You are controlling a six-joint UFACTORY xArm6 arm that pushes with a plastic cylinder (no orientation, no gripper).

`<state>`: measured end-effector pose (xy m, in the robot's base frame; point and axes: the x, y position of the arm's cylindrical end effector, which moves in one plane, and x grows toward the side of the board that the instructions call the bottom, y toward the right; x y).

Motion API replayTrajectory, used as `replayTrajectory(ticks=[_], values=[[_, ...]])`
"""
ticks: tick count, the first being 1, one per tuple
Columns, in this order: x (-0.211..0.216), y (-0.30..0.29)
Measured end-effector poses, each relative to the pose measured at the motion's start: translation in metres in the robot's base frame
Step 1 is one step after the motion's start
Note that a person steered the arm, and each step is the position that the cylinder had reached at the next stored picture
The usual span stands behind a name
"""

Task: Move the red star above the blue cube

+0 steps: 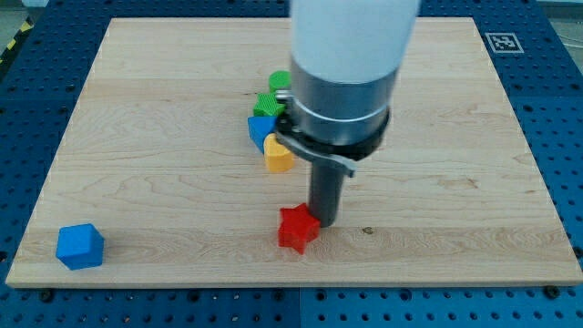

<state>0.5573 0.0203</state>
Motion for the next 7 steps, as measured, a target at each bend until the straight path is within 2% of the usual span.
replayTrajectory(ticks=[3,4,6,7], values=[[0.024,0.014],[0.024,-0.017],[0.024,-0.030],[0.023,-0.057]])
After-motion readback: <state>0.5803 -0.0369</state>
